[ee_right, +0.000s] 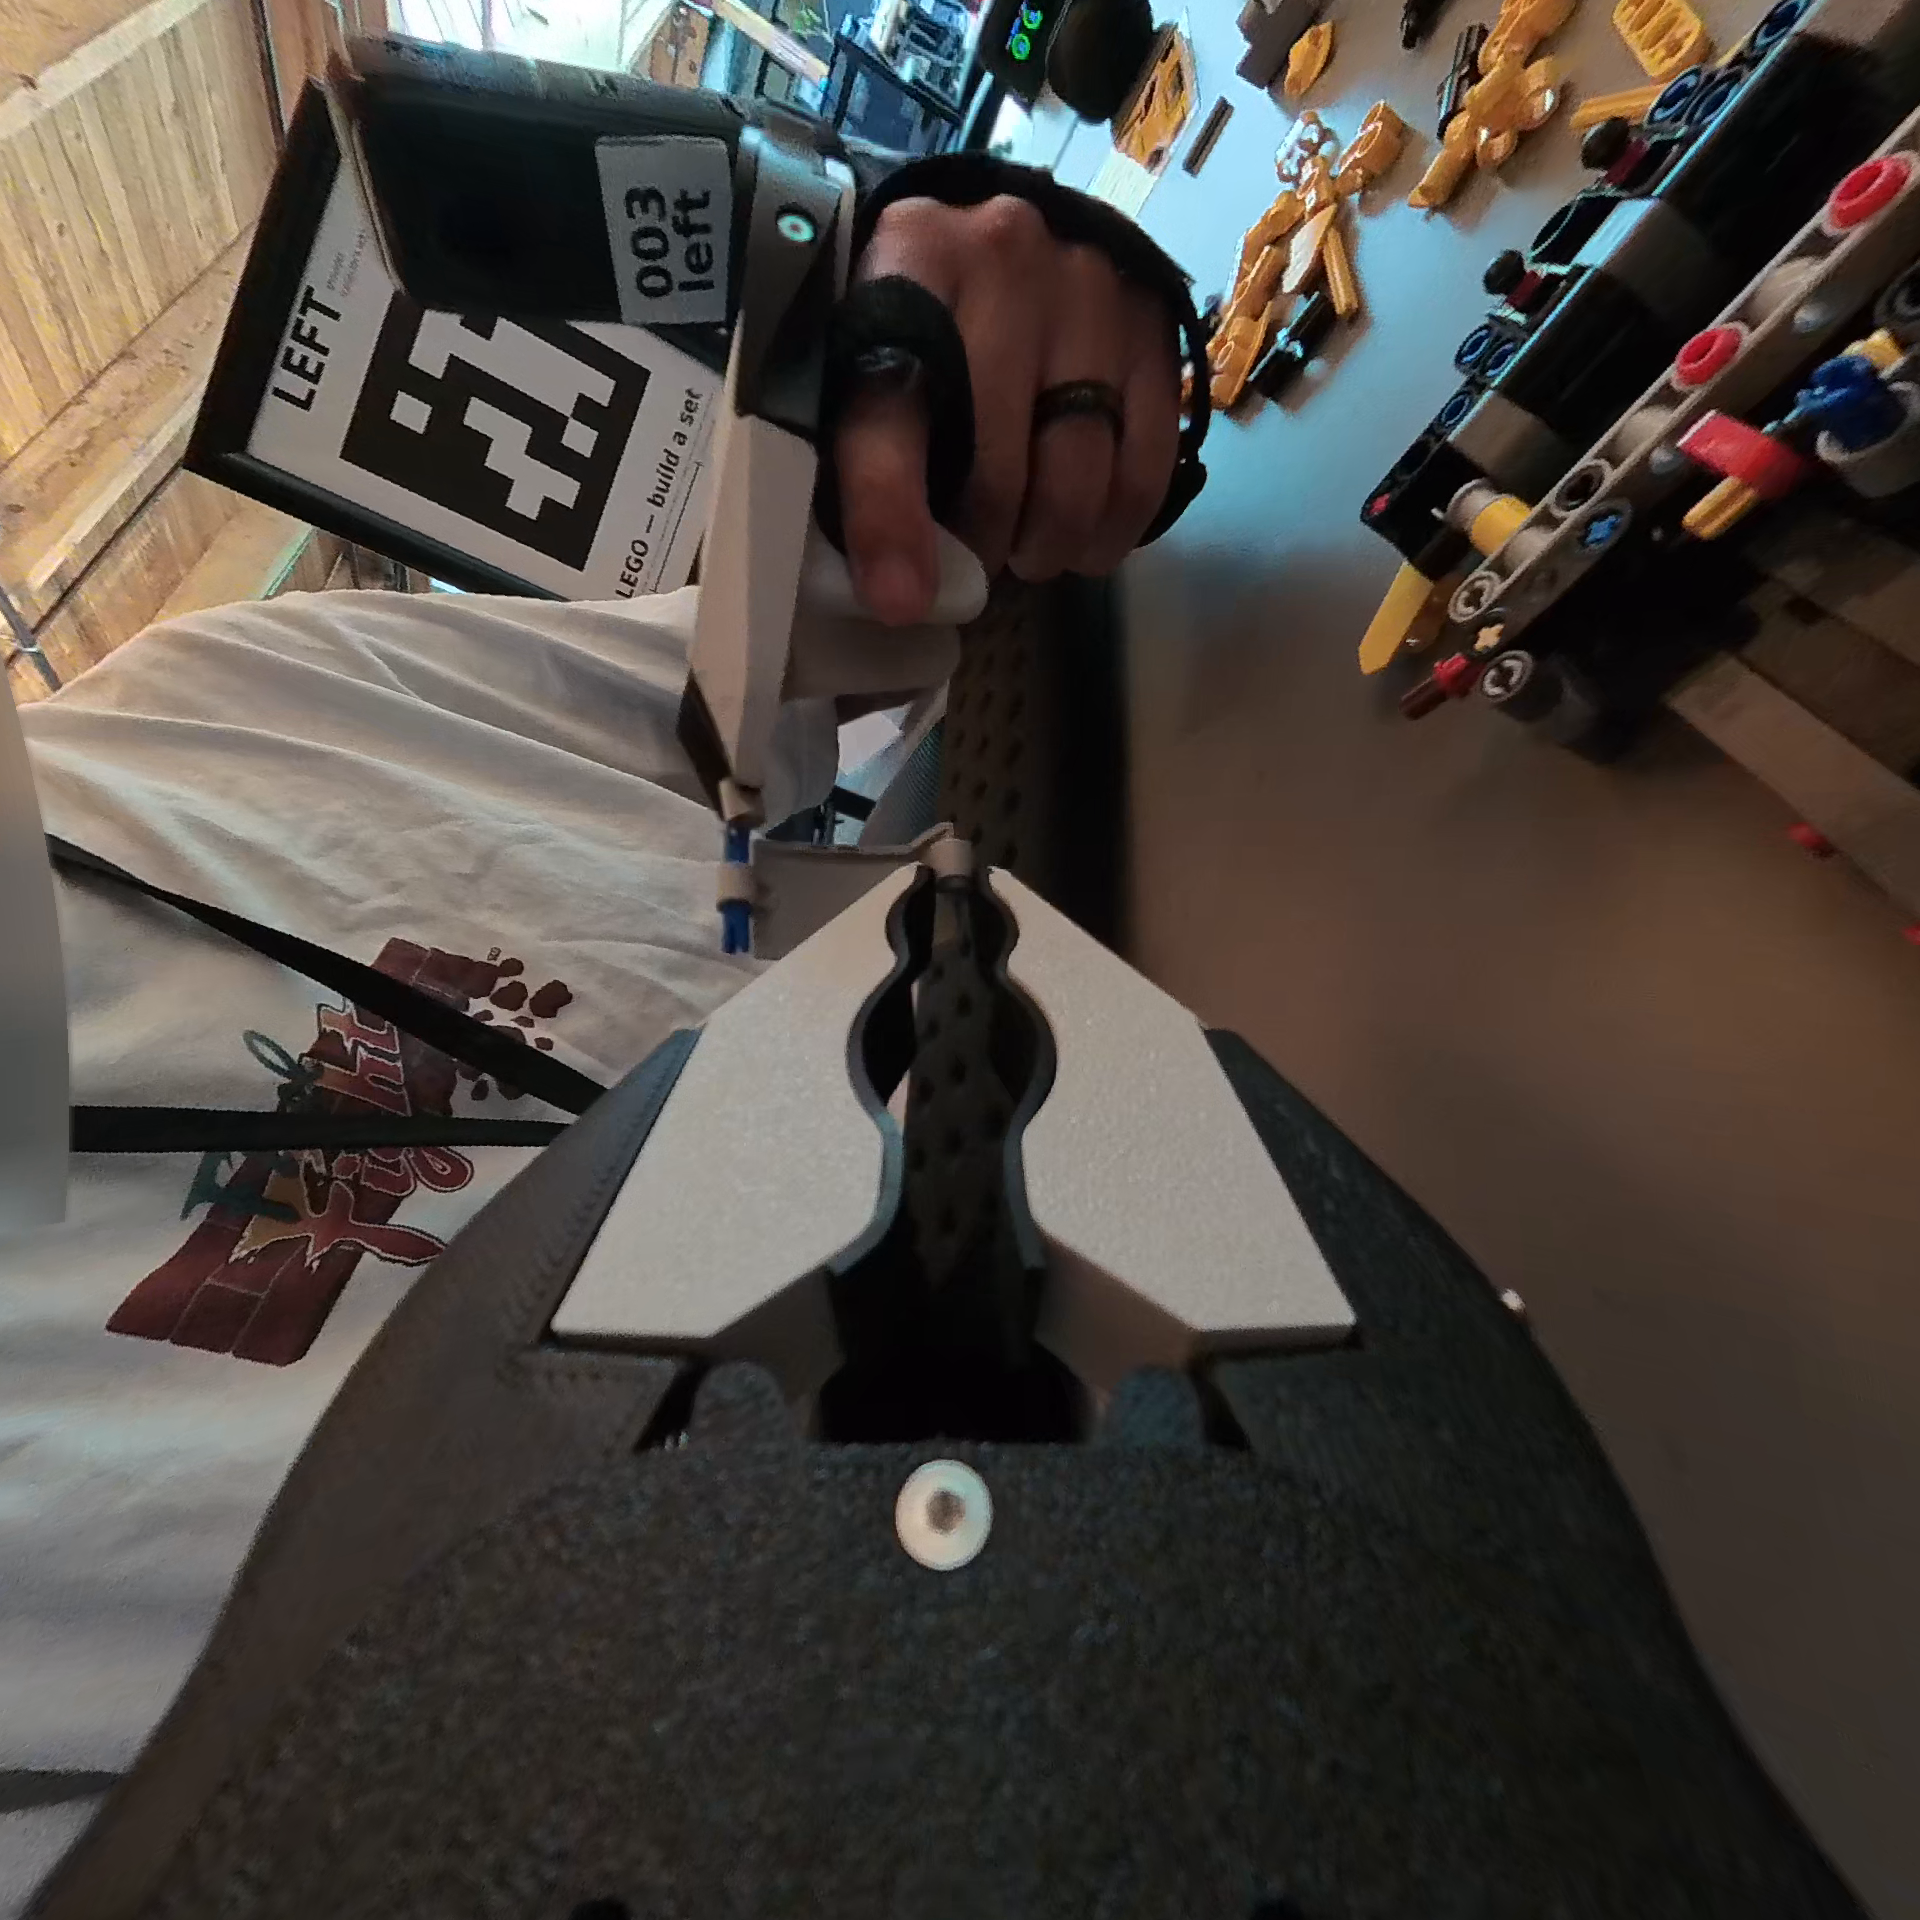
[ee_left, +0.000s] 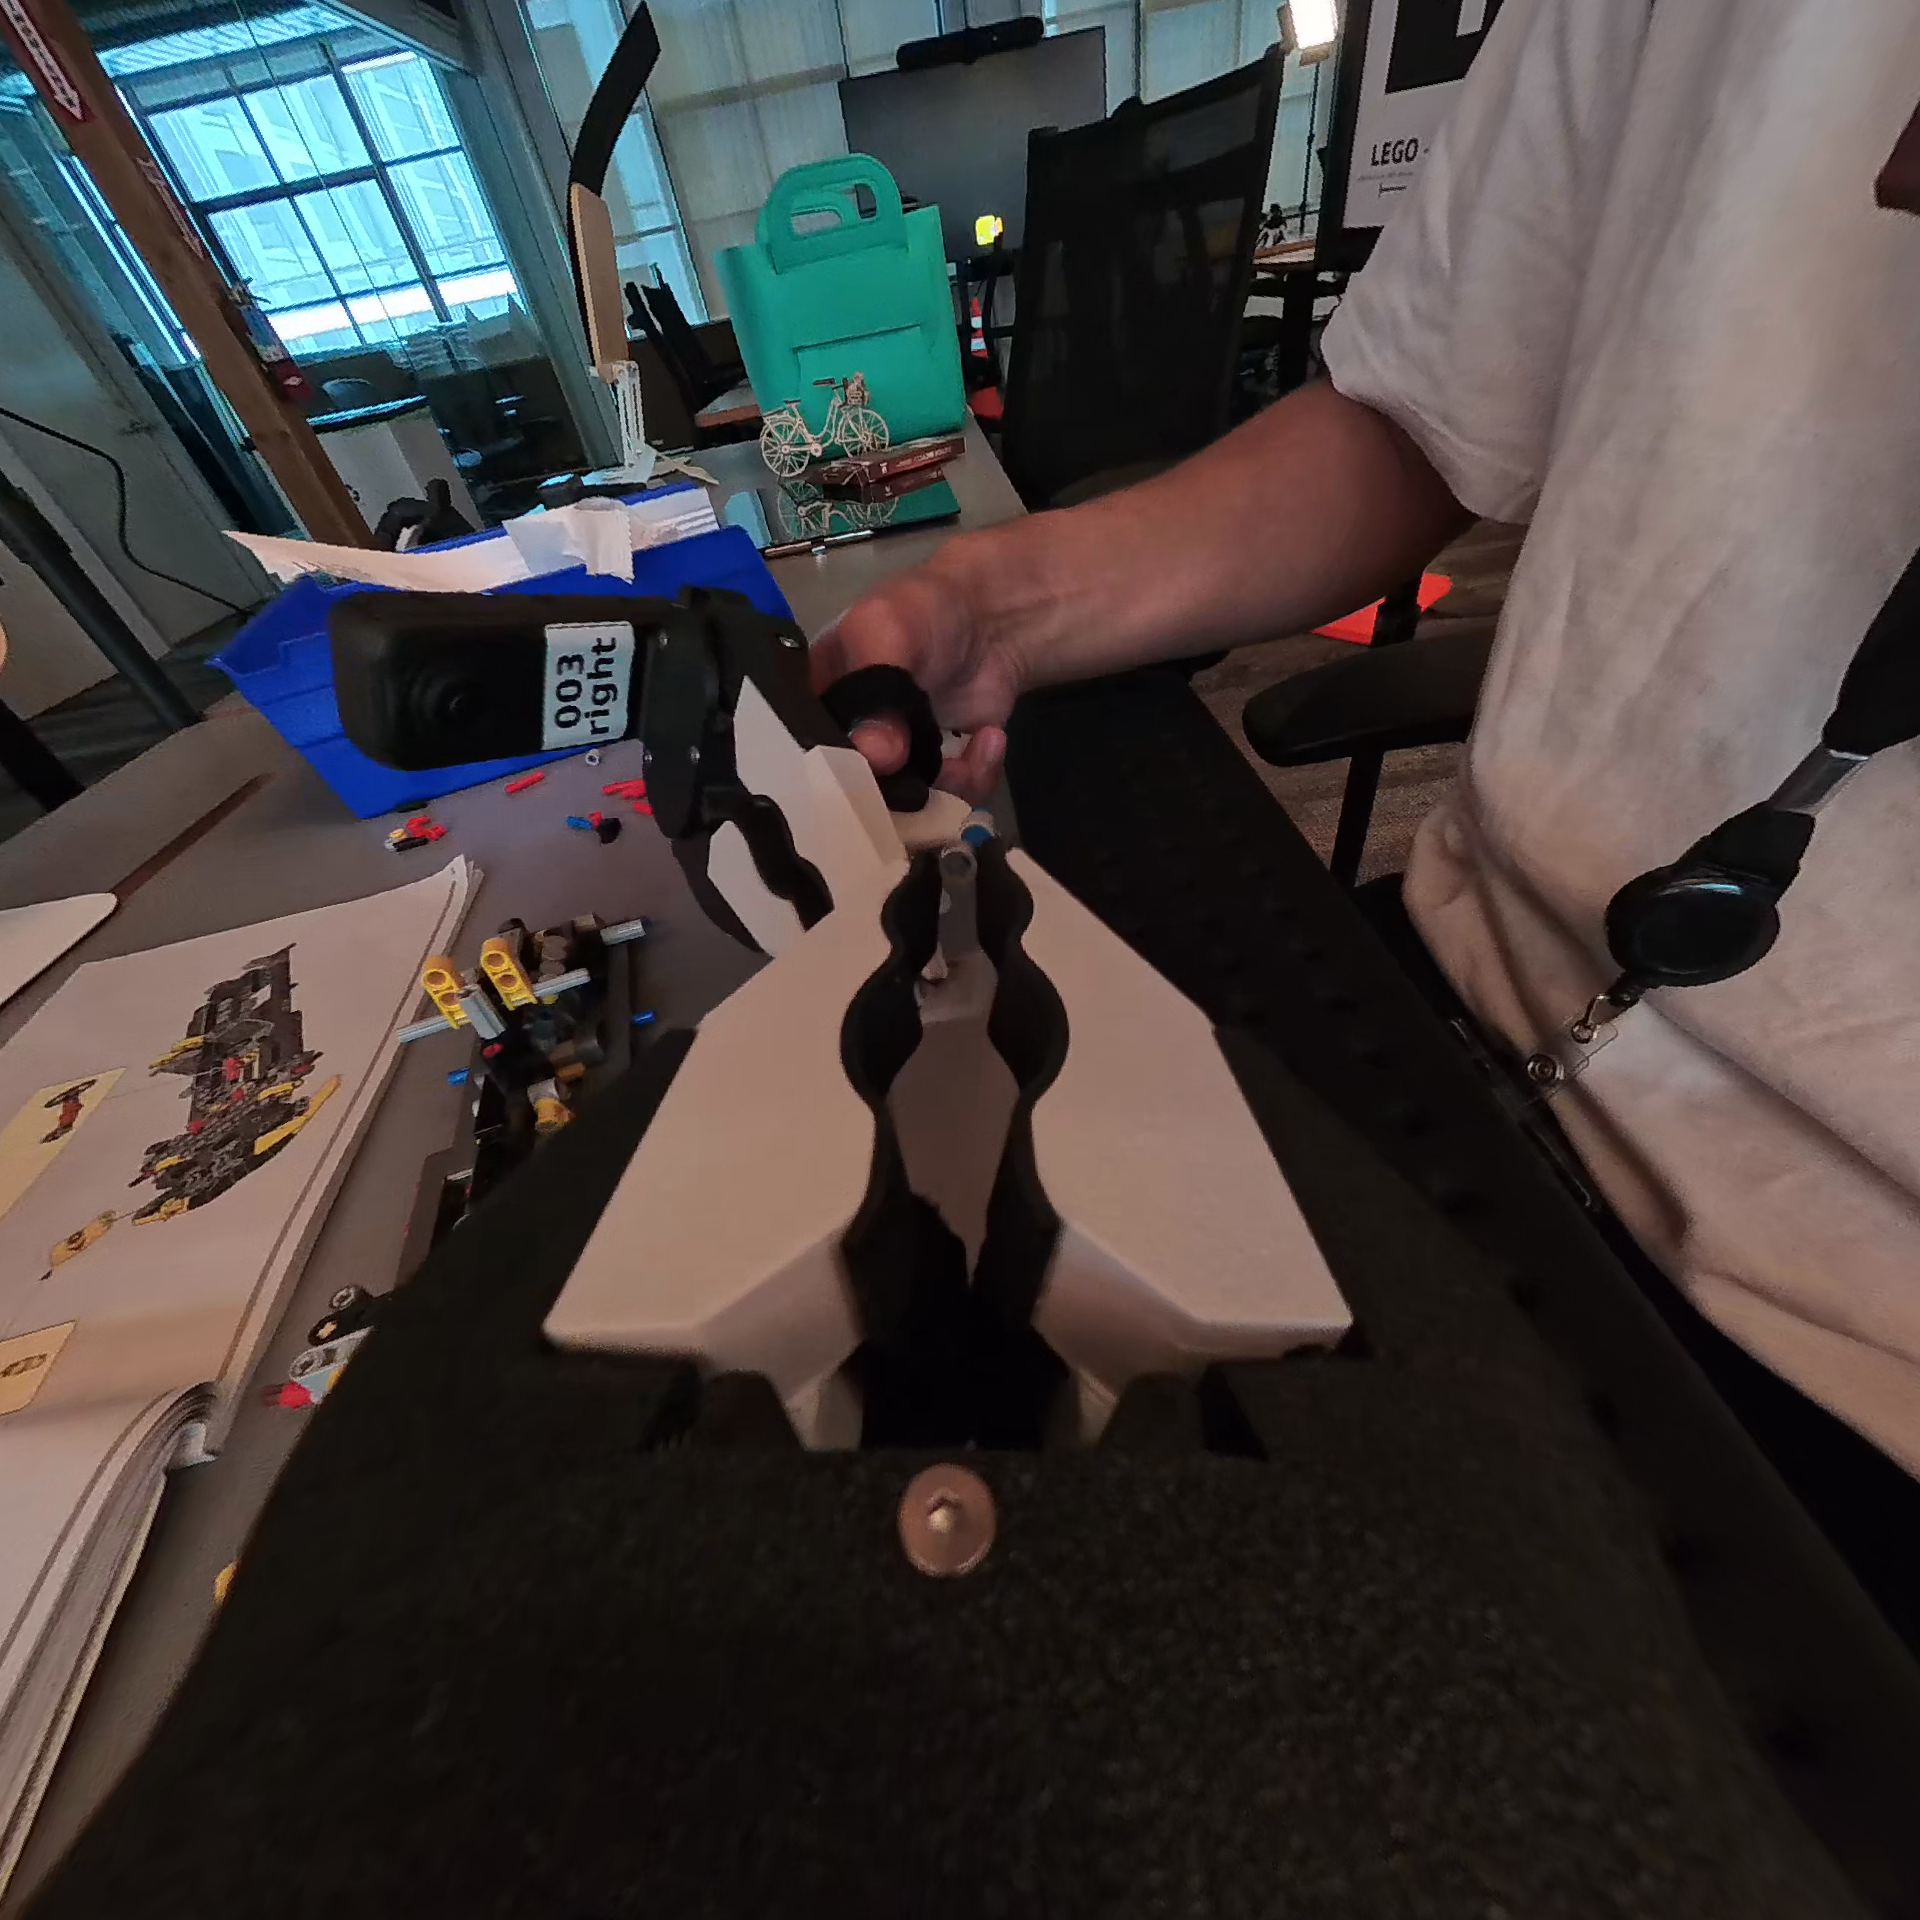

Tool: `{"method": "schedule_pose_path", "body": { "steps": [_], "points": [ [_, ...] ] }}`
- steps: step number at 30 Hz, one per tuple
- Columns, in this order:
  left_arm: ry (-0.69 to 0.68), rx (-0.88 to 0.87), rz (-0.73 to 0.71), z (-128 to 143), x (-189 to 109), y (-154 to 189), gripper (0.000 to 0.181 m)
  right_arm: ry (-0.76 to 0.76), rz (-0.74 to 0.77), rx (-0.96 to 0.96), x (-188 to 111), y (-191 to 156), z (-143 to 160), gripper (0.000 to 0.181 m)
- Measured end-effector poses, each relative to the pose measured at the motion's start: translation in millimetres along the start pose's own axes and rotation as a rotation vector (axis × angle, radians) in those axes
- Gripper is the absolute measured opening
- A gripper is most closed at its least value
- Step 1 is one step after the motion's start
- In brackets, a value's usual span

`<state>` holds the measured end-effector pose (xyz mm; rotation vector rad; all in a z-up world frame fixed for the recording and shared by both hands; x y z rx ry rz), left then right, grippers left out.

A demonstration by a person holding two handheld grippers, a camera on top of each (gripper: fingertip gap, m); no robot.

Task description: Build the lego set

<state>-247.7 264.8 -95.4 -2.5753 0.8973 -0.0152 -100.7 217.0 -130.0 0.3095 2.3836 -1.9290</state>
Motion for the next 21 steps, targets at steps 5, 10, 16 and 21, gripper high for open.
{"method": "schedule_pose_path", "body": {
  "steps": [5,10,16,21],
  "points": [
    [0.002,-0.002,0.003,0,1,0,0.006,0.013,0.003,0.010,-2,1,-1,0.006],
    [-0.008,0.002,0.007,1,2,1,0.006,0.014,0.008,0.025,0,3,-2,0.006],
    [-0.139,0.089,0.038,13,11,9,0.006,0.045,0.146,-0.010,3,15,-2,0.006],
    [-0.298,0.187,0.073,29,18,17,0.006,0.012,0.335,-0.066,6,32,1,0.006]
  ]
}}
Point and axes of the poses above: each gripper's, where its closed fingertips meet, x out along the fingers, z out of its underside, y = z × x across the jaws, the point moved 8 cm from there along -x, back along the fingers, and after that the axes turned 14 degrees about x, right-handed, at the moved point
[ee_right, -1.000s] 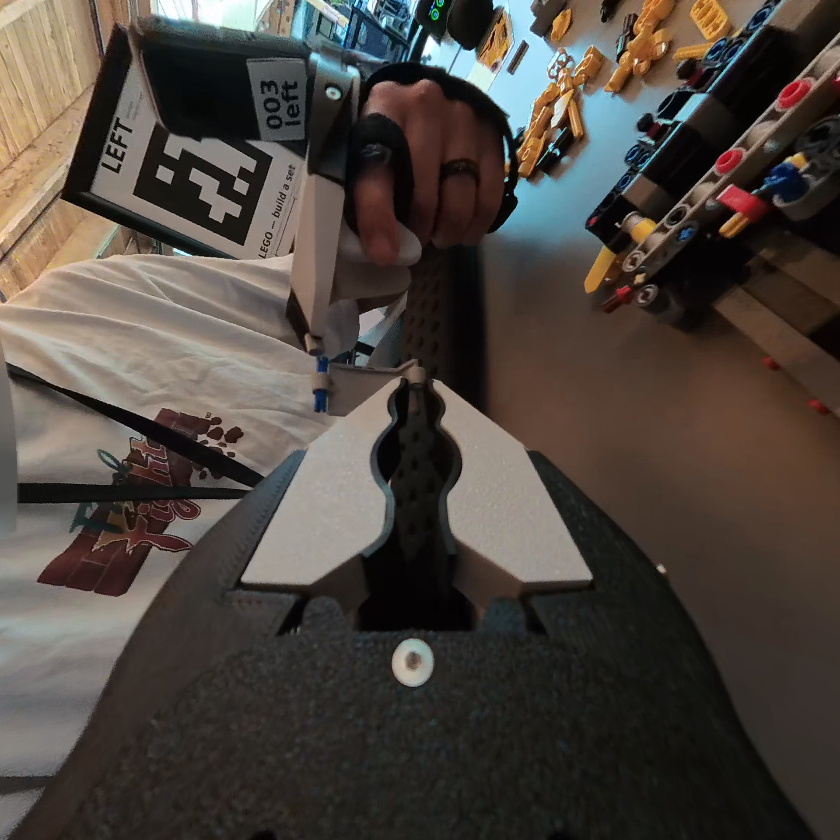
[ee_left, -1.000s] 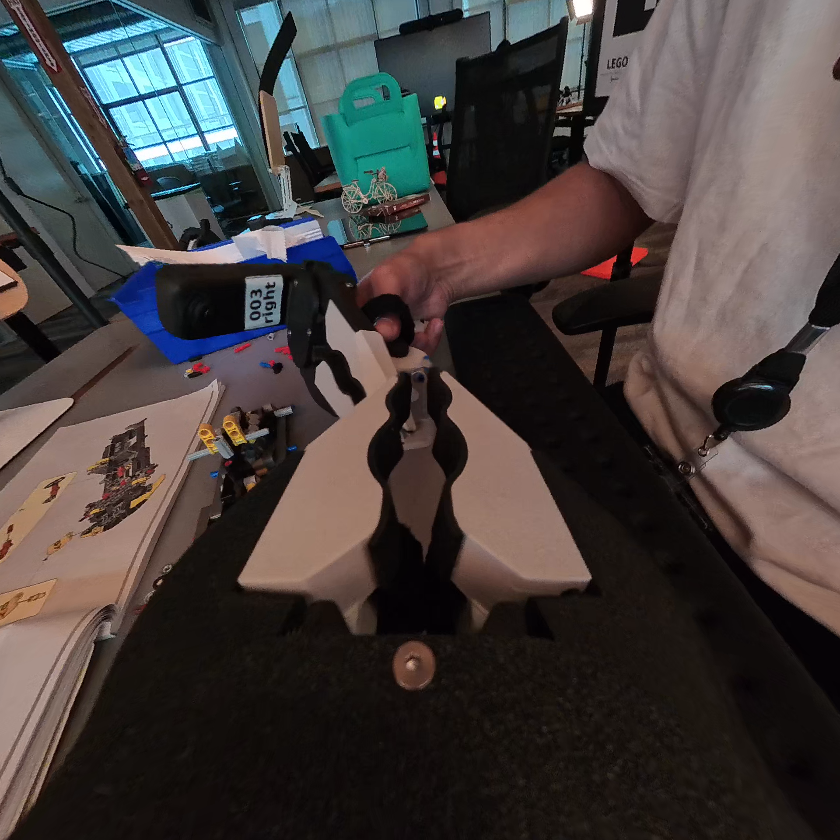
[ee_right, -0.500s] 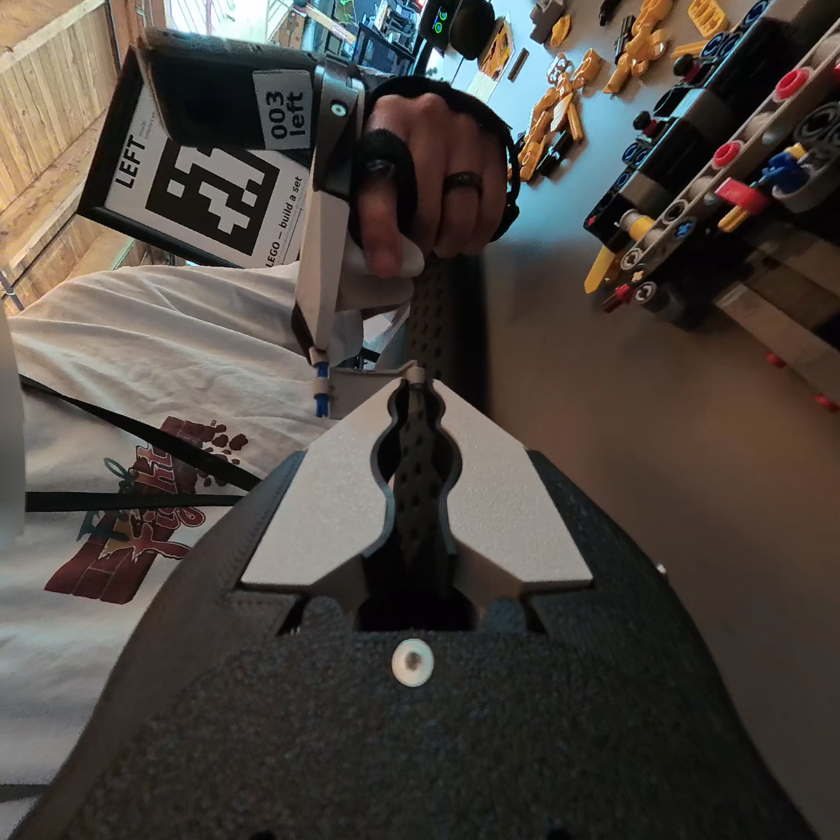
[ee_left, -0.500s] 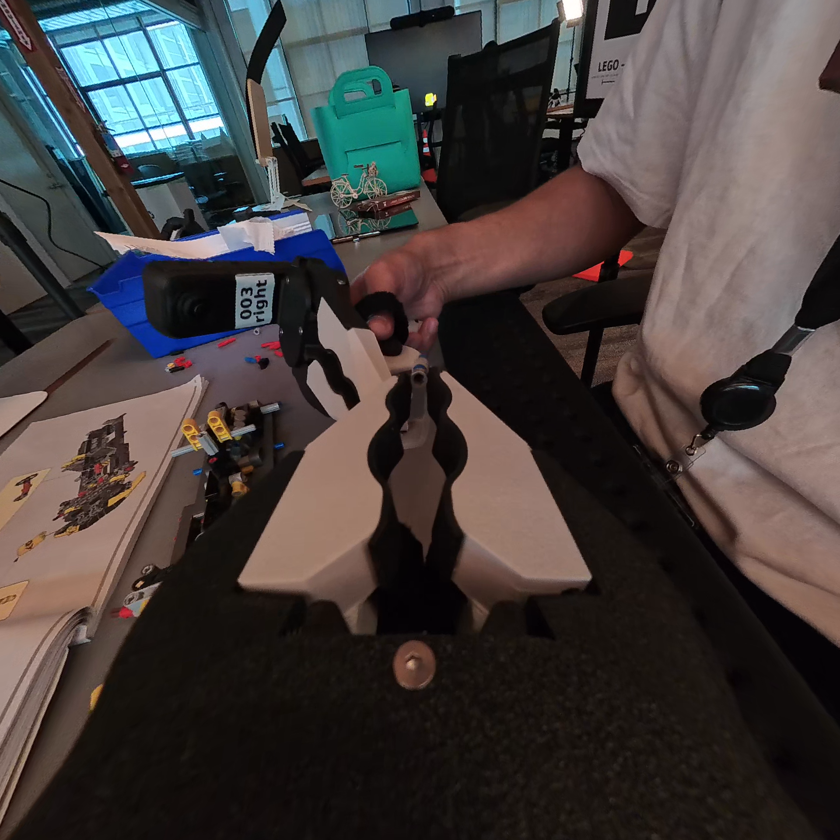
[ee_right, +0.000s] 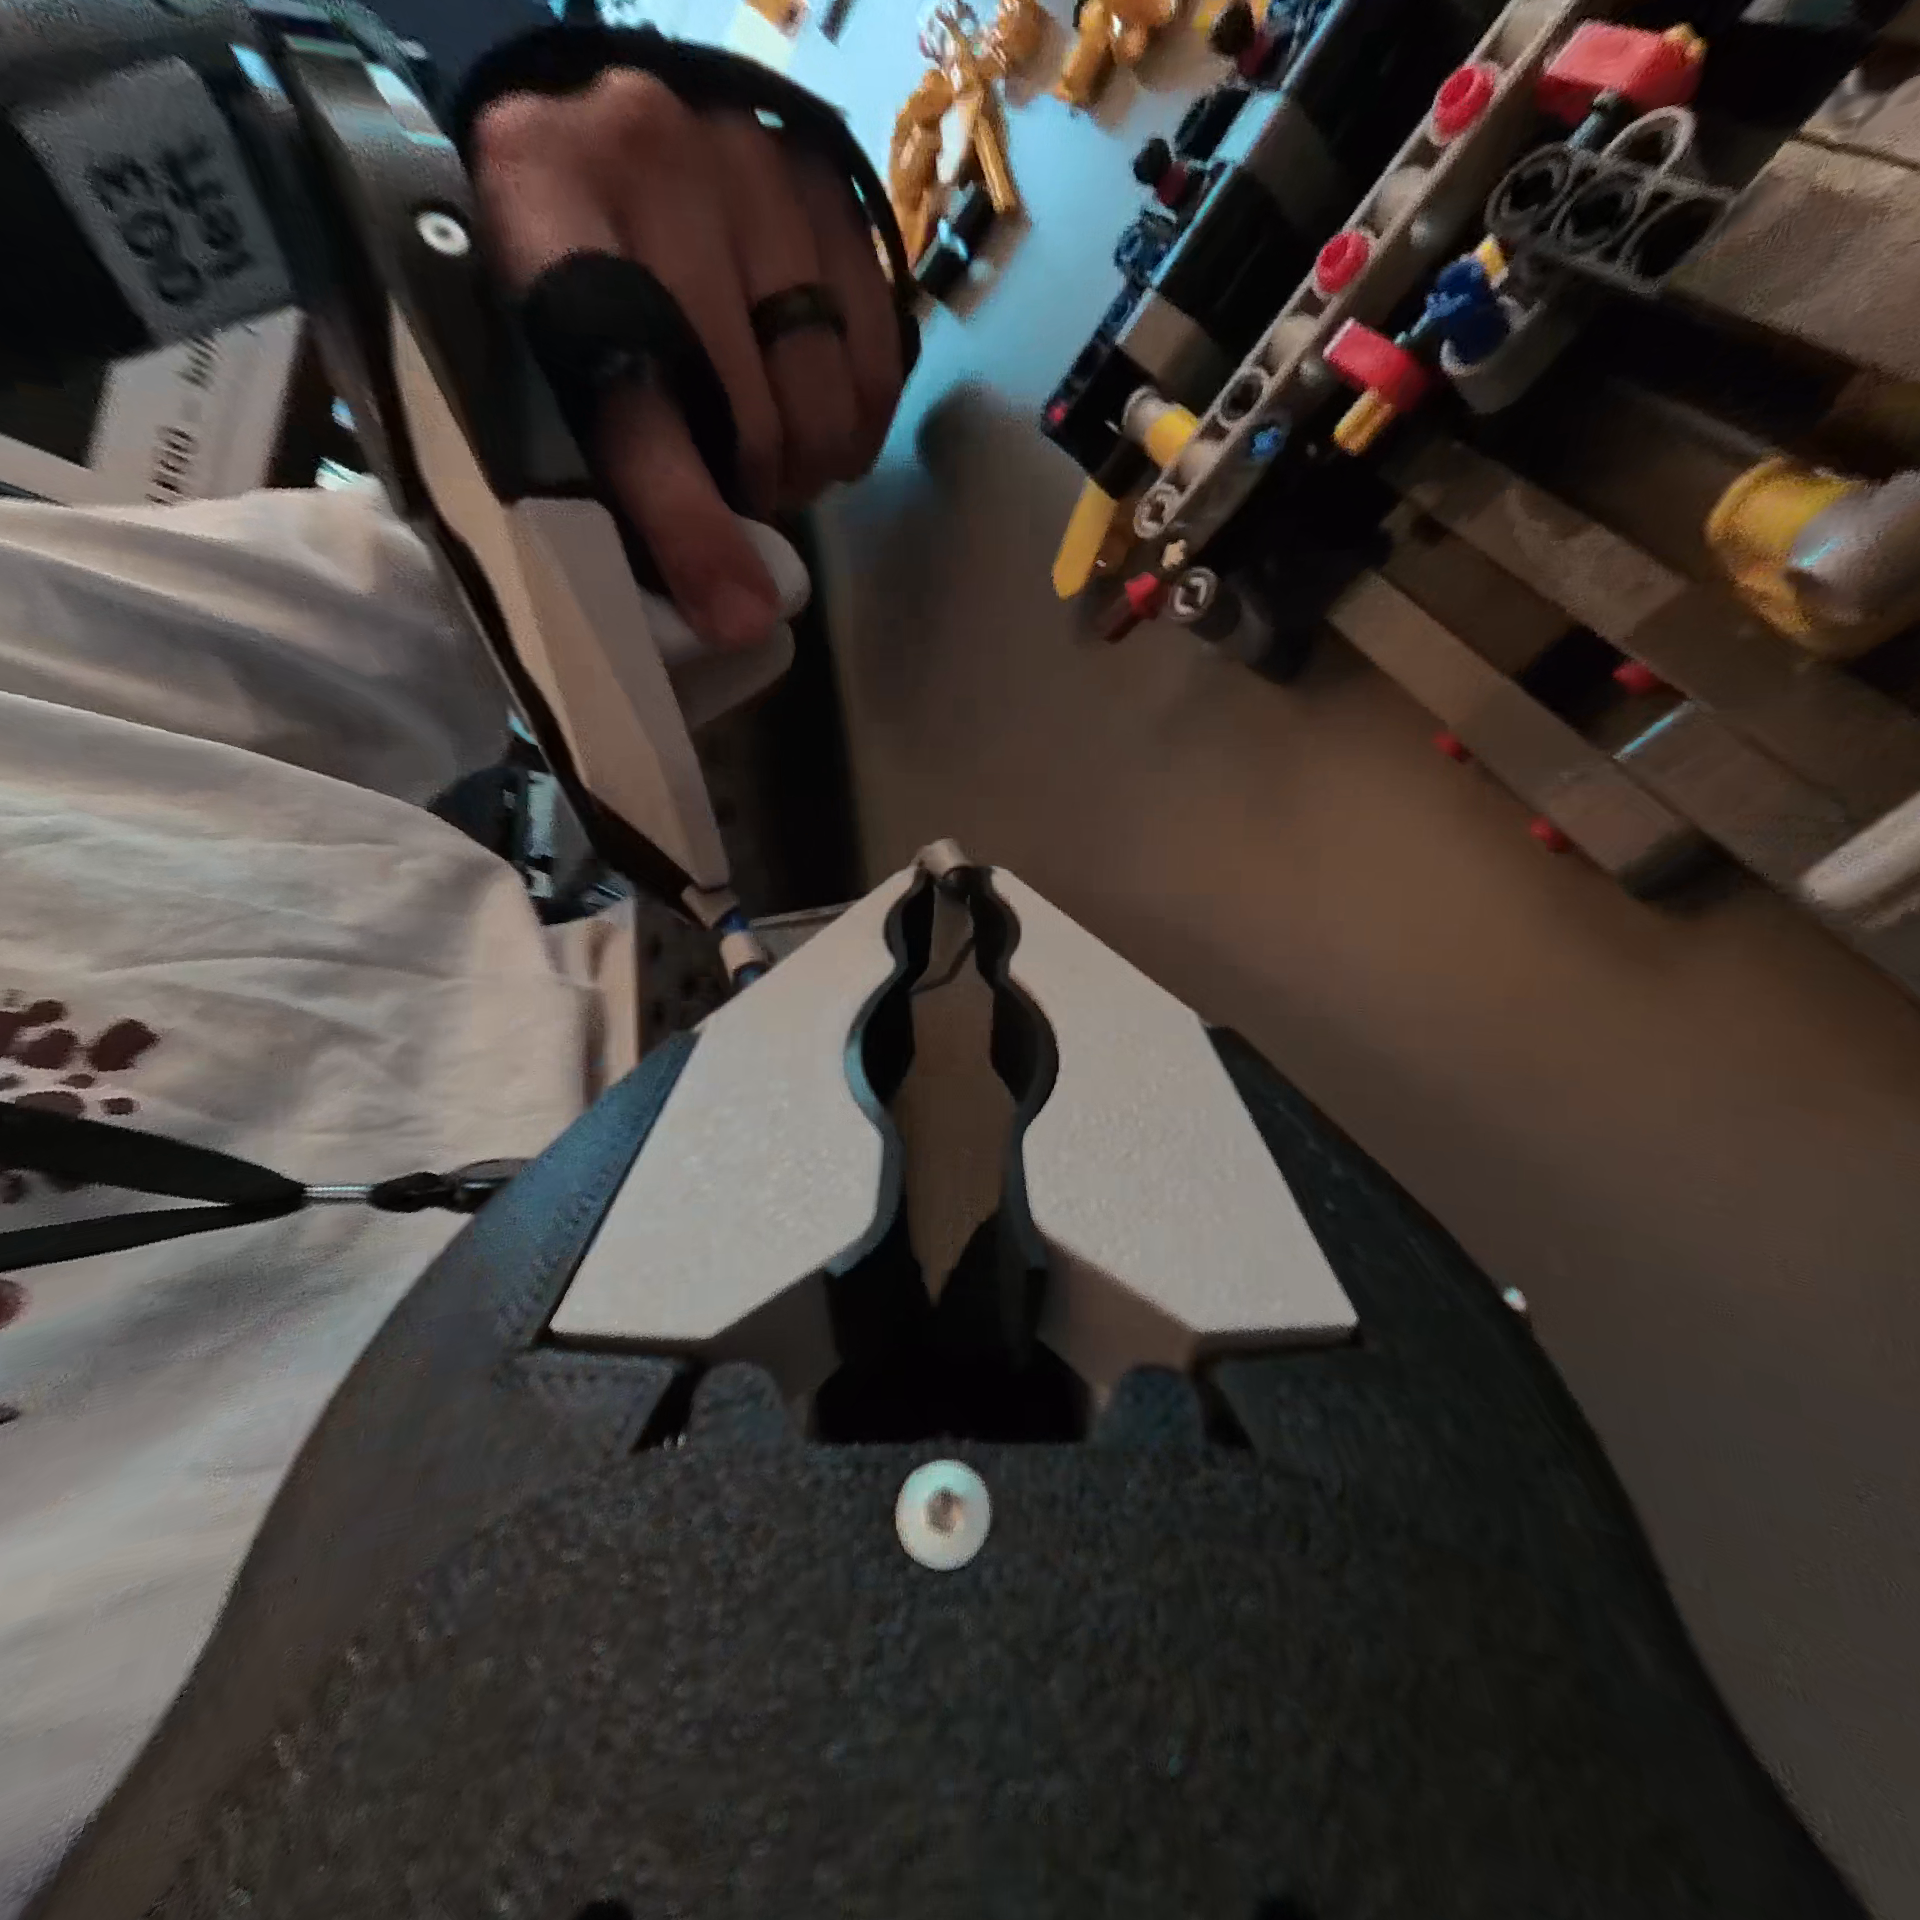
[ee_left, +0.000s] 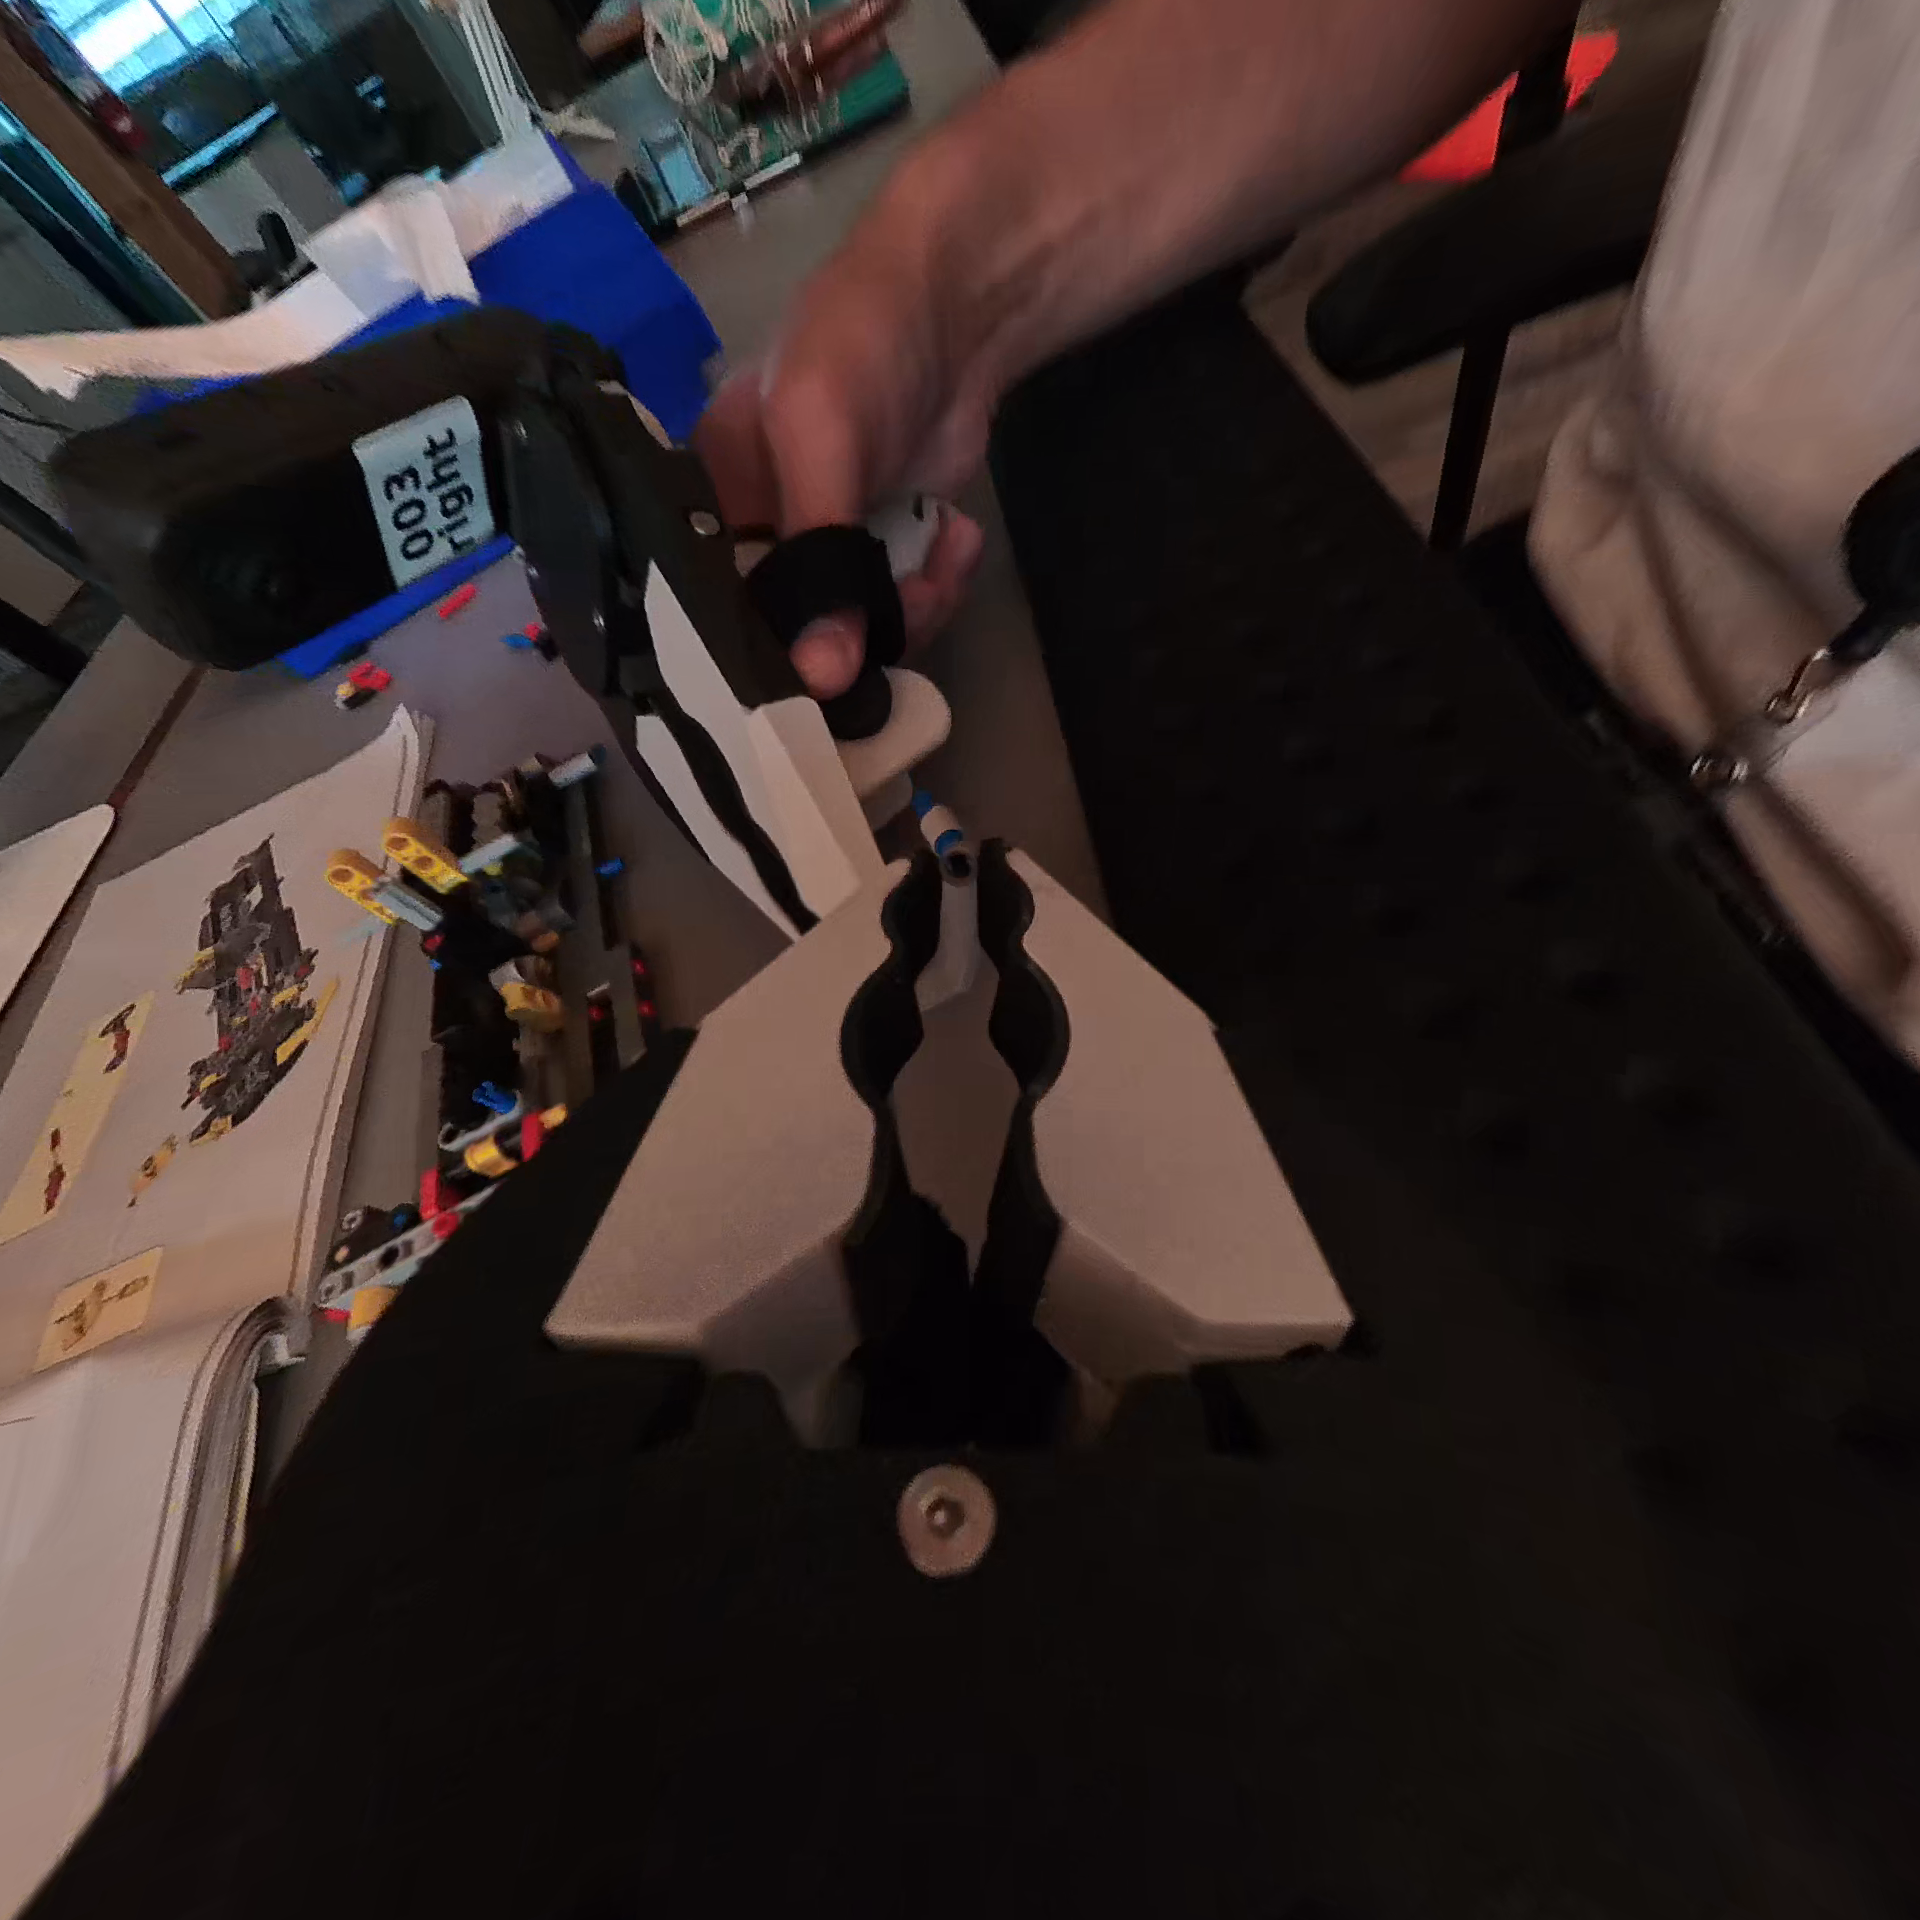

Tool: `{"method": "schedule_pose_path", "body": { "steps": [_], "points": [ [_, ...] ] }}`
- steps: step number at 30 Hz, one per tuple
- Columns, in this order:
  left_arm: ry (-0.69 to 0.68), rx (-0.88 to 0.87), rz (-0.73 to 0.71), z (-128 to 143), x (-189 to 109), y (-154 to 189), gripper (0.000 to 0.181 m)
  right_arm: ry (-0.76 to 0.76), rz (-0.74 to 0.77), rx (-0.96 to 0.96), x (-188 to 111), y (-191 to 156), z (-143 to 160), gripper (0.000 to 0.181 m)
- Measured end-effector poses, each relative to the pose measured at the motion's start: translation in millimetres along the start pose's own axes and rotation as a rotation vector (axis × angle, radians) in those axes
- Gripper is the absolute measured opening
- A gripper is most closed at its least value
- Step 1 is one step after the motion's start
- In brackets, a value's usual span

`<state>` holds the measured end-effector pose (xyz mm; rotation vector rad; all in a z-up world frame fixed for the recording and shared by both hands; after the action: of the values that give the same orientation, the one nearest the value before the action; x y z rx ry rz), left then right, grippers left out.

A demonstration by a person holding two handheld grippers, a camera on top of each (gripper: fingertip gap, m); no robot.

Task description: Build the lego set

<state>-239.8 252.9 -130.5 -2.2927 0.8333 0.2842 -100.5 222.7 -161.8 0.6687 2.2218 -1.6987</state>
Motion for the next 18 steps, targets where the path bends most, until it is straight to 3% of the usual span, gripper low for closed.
{"method": "schedule_pose_path", "body": {
  "steps": [7,12,15,18],
  "points": [
    [-0.020,-0.040,0.005,7,-3,-1,0.006,-0.041,0.173,-0.169,2,-4,3,0.008],
    [-0.034,-0.052,-0.017,11,-5,-5,0.006,-0.019,0.123,-0.111,-3,-2,3,0.010],
    [-0.042,-0.073,-0.039,13,-6,-9,0.006,-0.091,0.095,-0.065,-2,-2,10,0.006],
    [-0.027,-0.083,-0.036,13,-6,-10,0.006,-0.123,-0.143,0.097,1,-14,11,0.005]
  ]
}}
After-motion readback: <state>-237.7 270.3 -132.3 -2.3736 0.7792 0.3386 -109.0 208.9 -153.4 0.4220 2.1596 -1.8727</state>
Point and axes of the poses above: each gripper's, where its closed fingertips meet, x out along the fingers, z out of its underside, y = z × x across the jaws, the point moved 8 cm from there along -x, back along the fingers, and after that the axes turned 14 degrees about x, right-handed, at the moved point
